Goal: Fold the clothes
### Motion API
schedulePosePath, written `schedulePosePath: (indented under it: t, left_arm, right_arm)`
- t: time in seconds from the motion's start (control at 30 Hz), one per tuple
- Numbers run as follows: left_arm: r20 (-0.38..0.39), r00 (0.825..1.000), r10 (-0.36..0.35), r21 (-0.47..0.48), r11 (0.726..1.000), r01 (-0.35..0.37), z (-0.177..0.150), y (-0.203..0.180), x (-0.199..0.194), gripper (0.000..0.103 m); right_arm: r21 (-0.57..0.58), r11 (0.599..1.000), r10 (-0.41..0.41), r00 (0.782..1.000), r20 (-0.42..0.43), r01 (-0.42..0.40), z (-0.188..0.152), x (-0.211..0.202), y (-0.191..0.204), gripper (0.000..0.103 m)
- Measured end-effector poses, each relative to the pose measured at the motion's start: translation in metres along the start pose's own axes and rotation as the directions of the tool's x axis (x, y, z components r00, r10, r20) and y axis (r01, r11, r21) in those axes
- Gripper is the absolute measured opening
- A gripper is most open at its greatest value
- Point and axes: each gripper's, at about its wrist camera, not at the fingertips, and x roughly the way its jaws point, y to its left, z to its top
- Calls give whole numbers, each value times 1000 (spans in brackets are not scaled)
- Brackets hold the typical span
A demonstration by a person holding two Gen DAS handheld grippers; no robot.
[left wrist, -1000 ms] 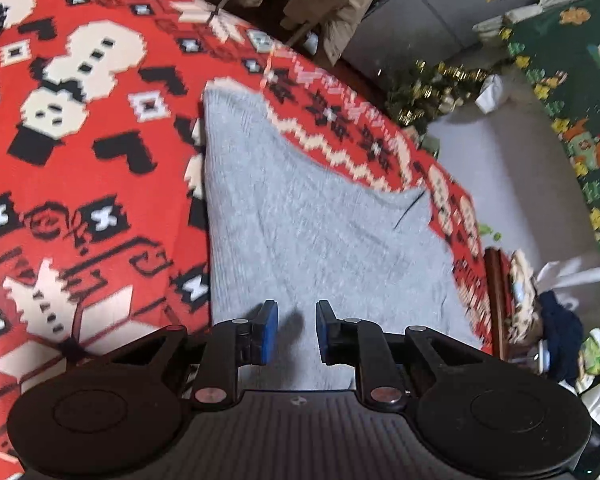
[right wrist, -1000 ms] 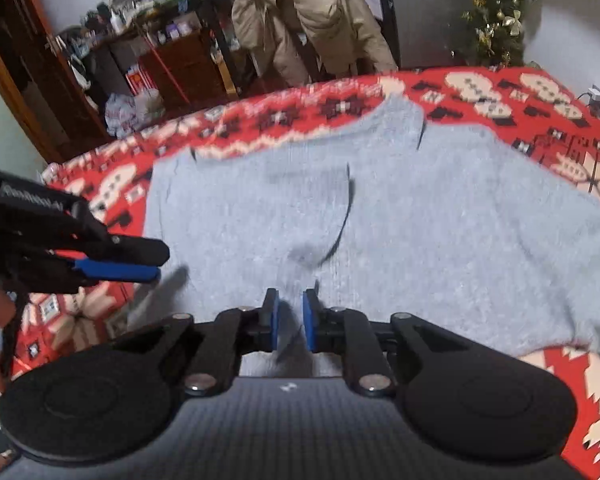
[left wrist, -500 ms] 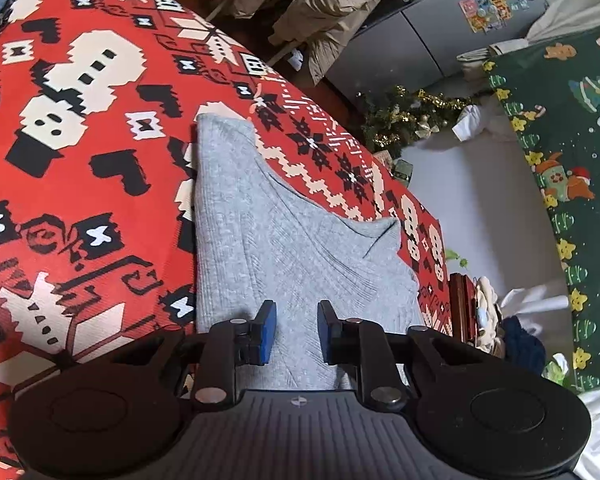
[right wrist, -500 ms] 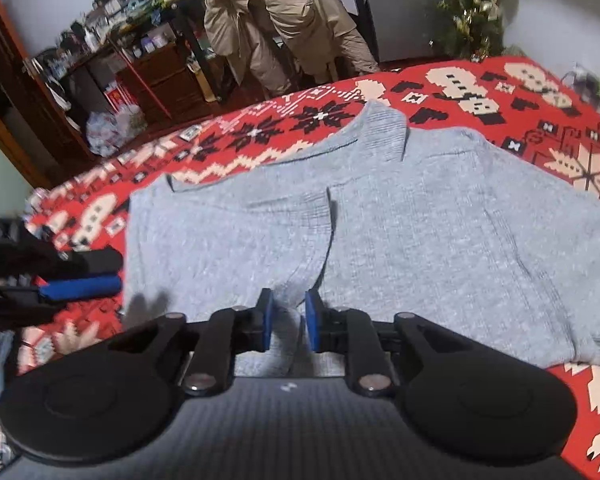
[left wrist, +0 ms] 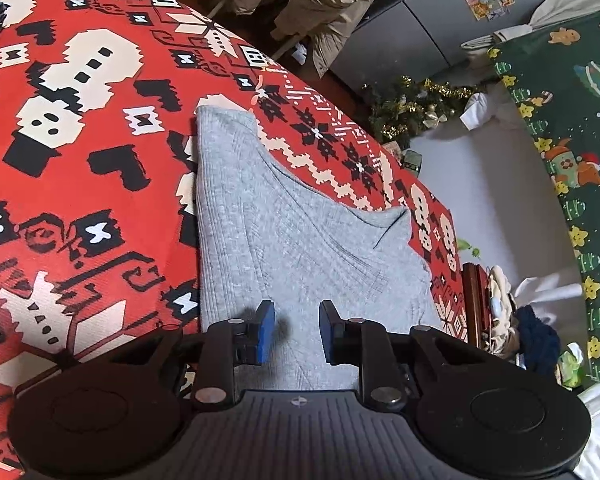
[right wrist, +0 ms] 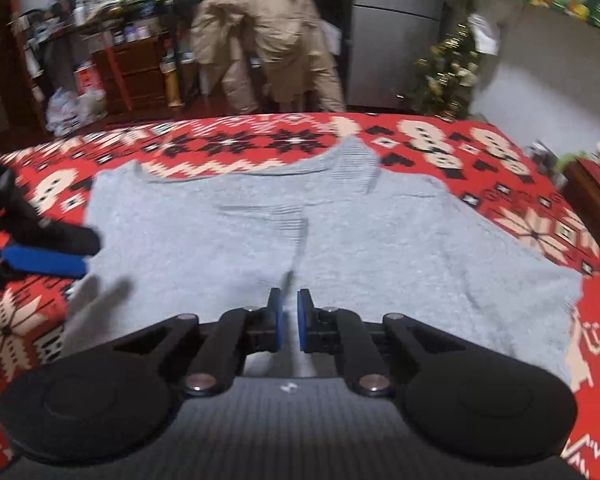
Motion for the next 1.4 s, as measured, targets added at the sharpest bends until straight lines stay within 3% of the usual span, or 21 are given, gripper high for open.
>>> schedulePosePath:
  t: [0.1, 0.37, 0.6, 0.77, 0.93, 1.03, 1.23, 1.4]
  left_arm:
    - [3, 1000, 1, 4, 1000, -1, 0, -1, -1, 23]
    - [11, 1000, -19, -6, 1000, 19, 1, 0, -3, 23]
    - [4, 1000, 4, -4, 1000, -4, 1, 1, -1, 23]
    - [-9, 1000, 21, -26, 999, -21, 2, 6, 4, 23]
    - [3, 1000, 20, -25, 999, -20, 2, 6, 2, 23]
    - [10, 999, 34, -34, 999, -33, 3, 9, 2, 23]
    - [38, 999, 17, -90, 996, -14, 9, 20, -2, 23]
    - [33, 999, 25, -98, 995, -22, 9, 21, 0, 22]
  right_arm:
    - [55, 998, 19, 1000, -21, -18, 1, 3, -12, 9]
    - [96, 981, 164, 986, 42, -167, 8, -1, 1, 10]
    - [52, 996, 70, 997, 34, -72, -8, 8, 1, 10]
    - [69, 995, 75, 996, 41, -77, -3, -2, -8, 15]
    - [24, 993, 116, 990, 79, -118, 9, 3, 15, 15]
    - [-6, 997, 73, 997, 39, -73, 7, 20, 21, 15]
    - [39, 999, 19, 998, 66, -22, 13, 14, -4, 16]
    - [30, 993, 112, 987, 112, -116, 36, 12, 12, 16]
